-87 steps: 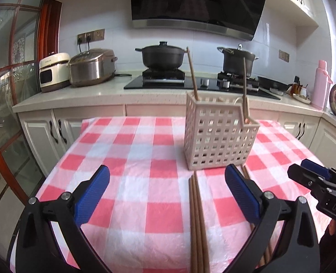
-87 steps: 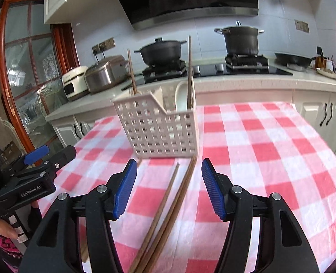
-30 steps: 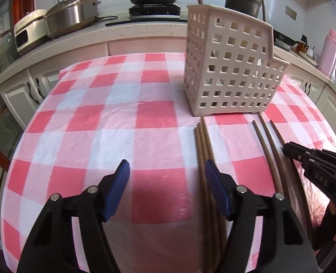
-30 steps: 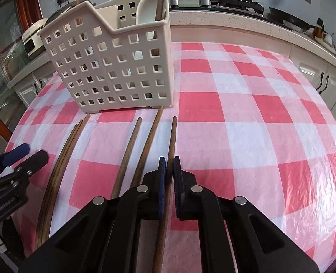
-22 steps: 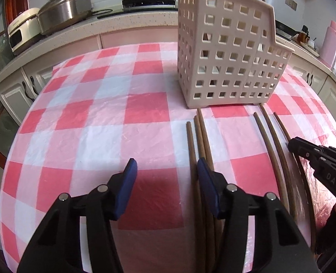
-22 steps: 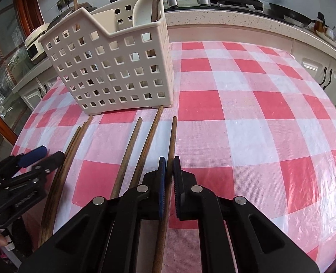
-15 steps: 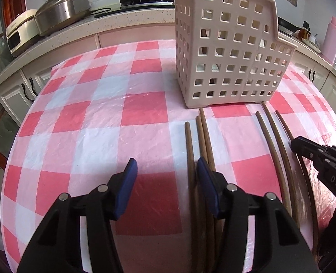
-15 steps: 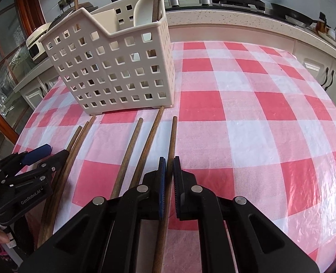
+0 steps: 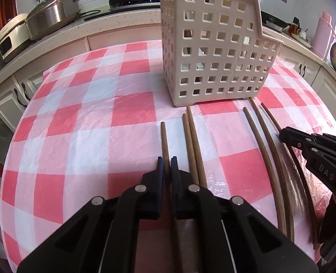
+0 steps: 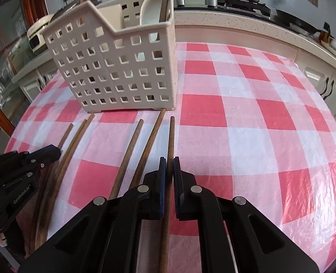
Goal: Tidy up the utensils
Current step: 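Grasp a brown chopstick with the left tool while the right tool grasps another chopstick, then lift the left tool's chopstick over the caddy while the right tool carries its chopstick there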
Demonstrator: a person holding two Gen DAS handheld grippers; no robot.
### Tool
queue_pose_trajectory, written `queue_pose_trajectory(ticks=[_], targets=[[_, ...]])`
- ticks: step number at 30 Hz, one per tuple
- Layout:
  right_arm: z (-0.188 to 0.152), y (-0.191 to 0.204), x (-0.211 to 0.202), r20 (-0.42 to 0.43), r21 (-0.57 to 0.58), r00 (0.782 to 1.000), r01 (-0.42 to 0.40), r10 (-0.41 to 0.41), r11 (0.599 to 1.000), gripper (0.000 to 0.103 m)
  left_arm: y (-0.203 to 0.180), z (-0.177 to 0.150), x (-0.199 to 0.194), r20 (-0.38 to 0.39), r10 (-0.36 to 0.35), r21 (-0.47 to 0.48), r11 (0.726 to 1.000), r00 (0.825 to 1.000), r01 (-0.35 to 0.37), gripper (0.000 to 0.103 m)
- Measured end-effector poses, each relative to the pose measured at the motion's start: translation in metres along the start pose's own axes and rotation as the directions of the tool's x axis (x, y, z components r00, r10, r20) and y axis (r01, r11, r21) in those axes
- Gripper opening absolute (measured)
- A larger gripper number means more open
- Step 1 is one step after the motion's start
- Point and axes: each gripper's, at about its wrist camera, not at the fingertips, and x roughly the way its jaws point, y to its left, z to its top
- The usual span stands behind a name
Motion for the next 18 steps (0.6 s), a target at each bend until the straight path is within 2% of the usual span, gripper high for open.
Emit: queue_pose_trajectory(ticks=[5, 9, 13, 18], targets=[[0.0, 0.003, -0.022, 0.08, -0.004, 0.996, -0.032, 0.032, 0.999, 0.006, 0.003, 0.0, -0.023, 0.073, 0.002, -0.012, 1.0, 0.997, -0.001, 0.006], [0.002, 0.01, -0.048, 0.167, -0.021, 0.985, -0.051, 0.054, 0.998, 0.006, 0.006, 0.0, -0.052, 0.174, 0.0, -0.031, 1.0, 0.985, 0.006, 0.006], [0.002, 0.018, -0.079, 0.257, -0.053, 0.964, -0.061, 0.072, 0.997, 0.006, 0.009, 0.0, -0.085, 0.266, -0.005, -0.051, 0.999, 0.964, 0.019, 0.006], [0.0, 0.027, -0.115, 0.348, -0.084, 0.933, -0.068, 0.093, 0.994, 0.006, 0.01, -0.002, -0.118, 0.334, -0.005, -0.057, 0.998, 0.942, 0.025, 0.006]])
